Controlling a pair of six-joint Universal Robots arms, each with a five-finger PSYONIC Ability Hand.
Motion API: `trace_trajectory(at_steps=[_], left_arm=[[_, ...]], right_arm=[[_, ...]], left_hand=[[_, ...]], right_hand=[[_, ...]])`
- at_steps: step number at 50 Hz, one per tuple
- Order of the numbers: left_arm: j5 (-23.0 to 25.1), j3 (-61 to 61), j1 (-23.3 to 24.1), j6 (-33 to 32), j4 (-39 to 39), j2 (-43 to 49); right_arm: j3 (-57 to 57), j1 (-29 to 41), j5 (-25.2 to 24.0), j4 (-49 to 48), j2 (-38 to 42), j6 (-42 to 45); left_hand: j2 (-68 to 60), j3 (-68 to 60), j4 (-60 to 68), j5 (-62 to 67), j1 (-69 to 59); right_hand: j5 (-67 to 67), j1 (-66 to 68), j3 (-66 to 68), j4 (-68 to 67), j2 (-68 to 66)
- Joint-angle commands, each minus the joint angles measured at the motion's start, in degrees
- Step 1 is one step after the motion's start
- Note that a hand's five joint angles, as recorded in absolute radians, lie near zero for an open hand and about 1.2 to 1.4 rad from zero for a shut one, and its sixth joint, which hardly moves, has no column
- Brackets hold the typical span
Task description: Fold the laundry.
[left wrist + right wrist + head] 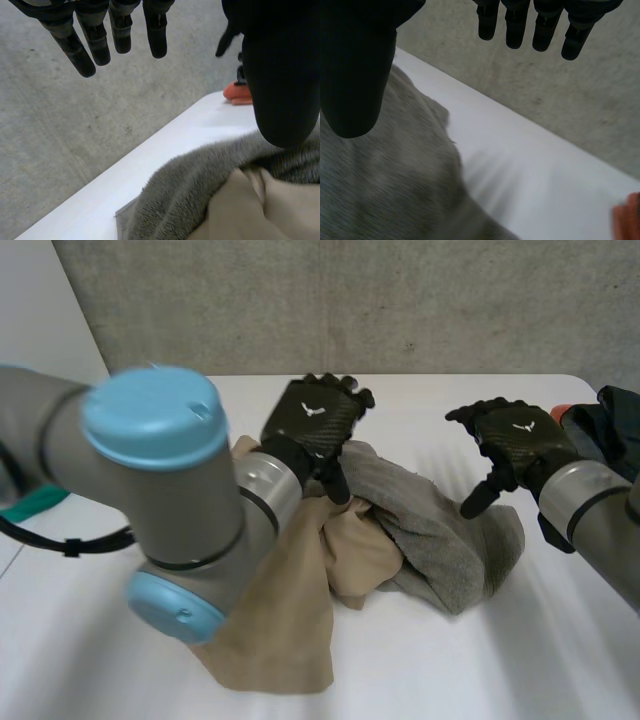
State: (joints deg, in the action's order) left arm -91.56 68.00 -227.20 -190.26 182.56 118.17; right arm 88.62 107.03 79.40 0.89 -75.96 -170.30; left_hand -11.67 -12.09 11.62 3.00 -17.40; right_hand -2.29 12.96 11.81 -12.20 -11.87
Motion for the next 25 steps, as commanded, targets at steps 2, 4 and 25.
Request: trace_trajectory(at_steps=[2,4,25], left_arm=[[-1.69,5.54,-4.47,5.32,-11.68,-9.08],[-1.87,7.49,-5.71,6.38,-13.45,-10.15],[-0.55,10.77,-6.16,9.73,-9.07,5.92]], right_arm=[[-12.32,5.01,-0.74,14.3,6.33,-8.38],[-13.91,6.08,-0.48,15.71,8.45,-8.29],[-9.79,6.88,7.88,1.75,5.93,-5.04]], left_hand=[[1.67,2.09,-1.62,-3.0,7.4],[1.67,2.09,-1.62,-3.0,7.4],[1.67,2.09,-1.62,-3.0,7.4]], right_hand=[[2.29,-2.96,-1.81,2.2,1.87],[2.29,-2.96,-1.81,2.2,1.87],[-67.71,67.04,68.19,-67.8,-68.13]])
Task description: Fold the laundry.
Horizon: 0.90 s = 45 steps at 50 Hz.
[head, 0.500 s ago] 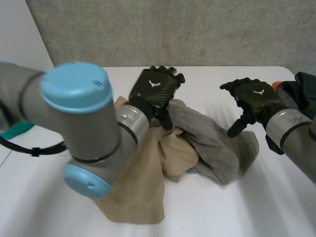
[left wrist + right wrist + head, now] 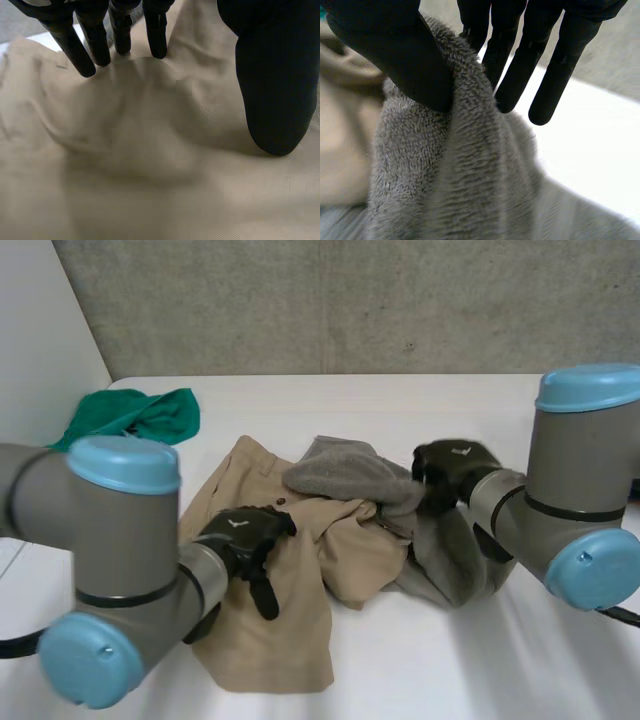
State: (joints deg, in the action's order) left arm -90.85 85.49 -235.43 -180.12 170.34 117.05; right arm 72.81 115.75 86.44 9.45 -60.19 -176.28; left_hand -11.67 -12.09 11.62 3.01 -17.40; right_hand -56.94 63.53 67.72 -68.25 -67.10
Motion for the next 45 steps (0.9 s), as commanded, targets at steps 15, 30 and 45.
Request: trace_trajectory(at_steps=[15,30,45], left_arm=[[-12.23,-19.22,4.73,-7.96,6.75,16.47],[-14.79,-38.71,-24.54,-8.75,18.54,6.52],[-12.78,-38.31,-25.35,-17.1,16.42,14.09]], right_arm=[[10.51,-6.41,-3.03,-5.23,-15.05,4.45],[8.75,-4.13,-5.23,-3.39,-14.78,6.56],[9.28,-1.84,-5.75,-2.51,-14.34,10.07]], left_hand=[[-68.33,-67.91,68.38,66.99,-62.6],[-68.33,-67.91,68.38,66.99,-62.6],[1.67,2.09,-1.62,-3.01,7.4]], right_hand=[[-13.06,16.47,12.28,-11.75,-12.9],[-13.06,16.47,12.28,-11.75,-12.9],[-13.06,16.47,12.28,-11.75,-12.9]])
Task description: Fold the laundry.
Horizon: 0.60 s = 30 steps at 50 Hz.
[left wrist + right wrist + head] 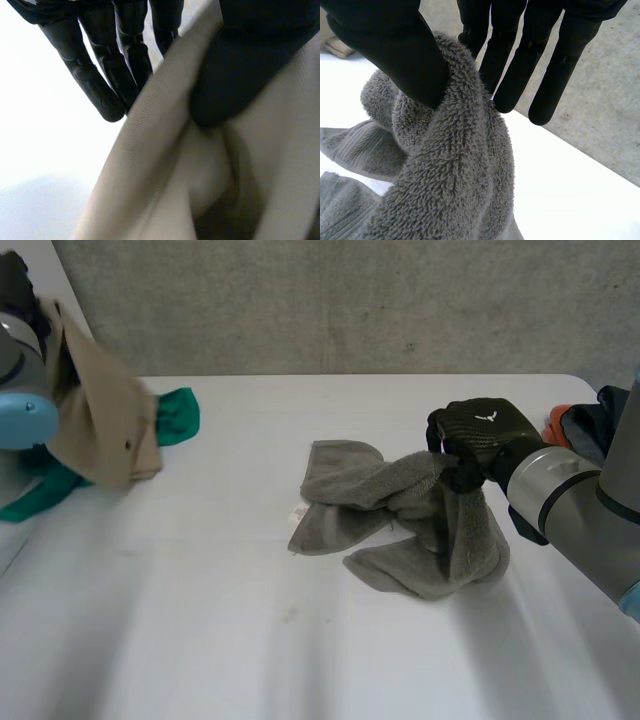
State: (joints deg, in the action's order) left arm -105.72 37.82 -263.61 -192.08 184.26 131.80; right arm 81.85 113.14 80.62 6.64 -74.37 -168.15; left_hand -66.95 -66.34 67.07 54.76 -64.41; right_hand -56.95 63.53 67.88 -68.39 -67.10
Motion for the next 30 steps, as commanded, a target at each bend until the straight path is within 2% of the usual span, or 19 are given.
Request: trace_trajectory(at_steps=[1,8,13,15,20,24,28,30], left_arm=[[2.97,13.47,4.32,-5.93,3.11,-2.41],[6.39,31.33,10.12,-5.94,7.68,-10.59],[13.76,42.4,17.58,-5.24,12.69,-12.8],[15.36,44.18,19.88,-4.97,13.75,-12.62],[17.91,44.89,26.29,-4.36,15.51,-9.2],[17.3,41.65,30.68,-4.27,14.99,-3.67],[15.81,36.82,32.36,-4.18,12.8,0.9],[14.93,34.88,32.63,-4.01,11.39,2.23]], right_arm=[[0.24,0.94,-0.11,0.48,-0.25,2.65],[0.24,1.11,-1.08,1.44,-1.3,4.94],[1.29,2.43,-3.71,3.11,-2.09,5.2],[1.82,3.05,-4.86,3.64,-2.18,5.2],[4.63,5.42,-8.37,4.79,-2.09,6.69],[6.57,5.86,-8.99,4.96,-2.62,9.07],[7.97,5.6,-9.34,4.96,-4.9,9.42],[8.5,5.51,-9.34,5.05,-5.87,8.81]], left_hand=[[56.95,56.34,-57.07,-54.76,54.41],[56.95,56.34,-57.07,-54.76,54.41],[56.95,56.34,-57.07,-54.76,54.41],[56.95,56.34,-57.07,-54.76,54.41],[56.95,56.34,-57.07,-54.76,54.41],[56.95,56.34,-57.07,-54.76,54.41],[56.95,56.34,-57.07,-54.76,54.41],[40.52,39.91,-40.64,-38.34,37.99]], right_hand=[[-13.05,16.47,12.12,-11.61,-12.9],[-13.05,16.47,12.12,-11.61,-12.9],[-13.05,16.47,12.12,-11.61,-12.9],[-13.05,16.47,12.12,-11.61,-12.9],[-13.05,16.47,12.12,-11.61,-12.9],[-13.05,16.47,12.12,-11.61,-12.9],[-13.05,16.47,12.12,-11.61,-12.9],[-13.05,16.47,12.12,-11.61,-12.9]])
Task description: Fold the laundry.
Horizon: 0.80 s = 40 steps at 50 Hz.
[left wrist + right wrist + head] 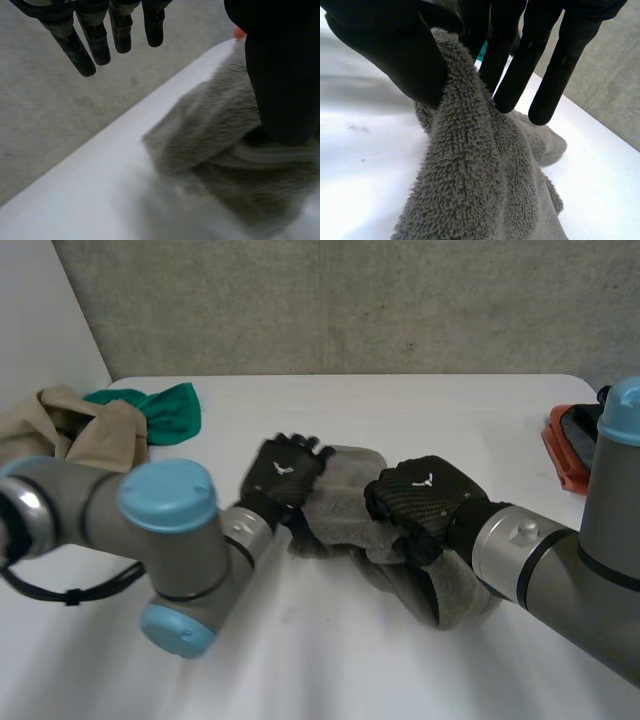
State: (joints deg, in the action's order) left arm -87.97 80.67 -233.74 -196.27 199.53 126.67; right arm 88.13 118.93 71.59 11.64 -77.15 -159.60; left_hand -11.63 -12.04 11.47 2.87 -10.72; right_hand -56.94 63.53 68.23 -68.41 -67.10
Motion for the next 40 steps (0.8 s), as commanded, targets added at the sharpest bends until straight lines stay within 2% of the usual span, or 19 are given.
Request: trace_trajectory(at_steps=[1,2,3,8,11,14,18,20,24,31,36,40], left_arm=[[-3.25,-8.77,2.77,0.36,-4.75,7.63],[-3.96,-10.25,2.85,0.53,-6.59,7.89],[-4.48,-11.05,2.85,0.62,-7.48,7.81],[-8.0,-13.87,1.19,1.15,-11.52,3.25],[-8.36,-12.47,-0.31,2.46,-11.62,-5.27],[-4.68,-9.31,-0.75,4.48,-9.34,-16.16],[1.39,-6.49,-1.01,6.07,-5.65,-23.57],[2.62,-6.23,-1.01,6.25,-5.03,-23.57],[1.67,-6.58,-1.72,5.28,-5.9,-20.24],[-2.64,-12.72,-3.56,-2.18,-7.66,-5.83],[-3.88,-20.36,-4.7,-5.61,-8.45,4.09],[-2.91,-21.52,-4.79,-4.57,-11.95,5.96]], right_arm=[[2.4,-0.46,-0.4,0.05,-3.71,-0.09],[2.83,-0.81,-0.4,0.05,-4.84,-0.79],[2.92,-1.07,-0.31,-0.21,-5.46,-1.06],[1.96,-4.4,0.13,-0.48,-8.63,-2.47],[-0.14,-7.74,0.57,-0.48,-10.48,-2.29],[-2.51,-10.2,1.18,-0.56,-11.88,-1.94],[-5.59,-11.35,1.54,-1.0,-11.89,-2.03],[-6.47,-11.53,1.54,-1.09,-10.84,-1.94],[-8.23,-11.27,1.54,-1.88,-6.45,-1.59],[-10.87,-9.34,1.8,-6.62,5.06,1.48],[-13.07,-6.88,2.33,-12.42,12.8,6.22],[-13.69,-5.38,2.86,-13.58,17.63,13.41]], left_hand=[[-26.22,-25.81,26.38,24.98,-27.13],[-53.81,-53.4,53.97,52.57,-54.72],[-68.23,-67.81,68.38,66.98,-69.13],[-68.37,-67.96,68.53,67.13,-69.28],[-68.37,-67.96,68.53,67.13,-69.28],[-68.37,-67.96,68.53,67.13,-69.28],[-68.37,-67.96,68.53,67.13,-69.28],[-68.37,-67.96,68.53,67.13,-69.28],[-68.37,-67.96,68.53,67.13,-69.28],[-68.37,-67.96,68.53,67.13,-69.28],[-68.37,-67.96,68.53,67.13,-69.28],[-68.37,-67.96,68.53,67.13,-69.28]], right_hand=[[-13.06,16.47,11.77,-11.59,-12.9],[-13.06,16.47,11.77,-11.59,-12.9],[-13.06,16.47,11.77,-11.59,-12.9],[-13.06,16.47,11.77,-11.59,-12.9],[-13.06,16.47,11.77,-11.59,-12.9],[-13.06,16.47,11.77,-11.59,-12.9],[-13.06,16.47,11.77,-11.59,-12.9],[-13.06,16.47,11.77,-11.59,-12.9],[-13.06,16.47,11.77,-11.59,-12.9],[-13.06,16.47,11.77,-11.59,-12.9],[-13.06,16.47,11.77,-11.59,-12.9],[-13.06,16.47,11.77,-11.59,-12.9]])
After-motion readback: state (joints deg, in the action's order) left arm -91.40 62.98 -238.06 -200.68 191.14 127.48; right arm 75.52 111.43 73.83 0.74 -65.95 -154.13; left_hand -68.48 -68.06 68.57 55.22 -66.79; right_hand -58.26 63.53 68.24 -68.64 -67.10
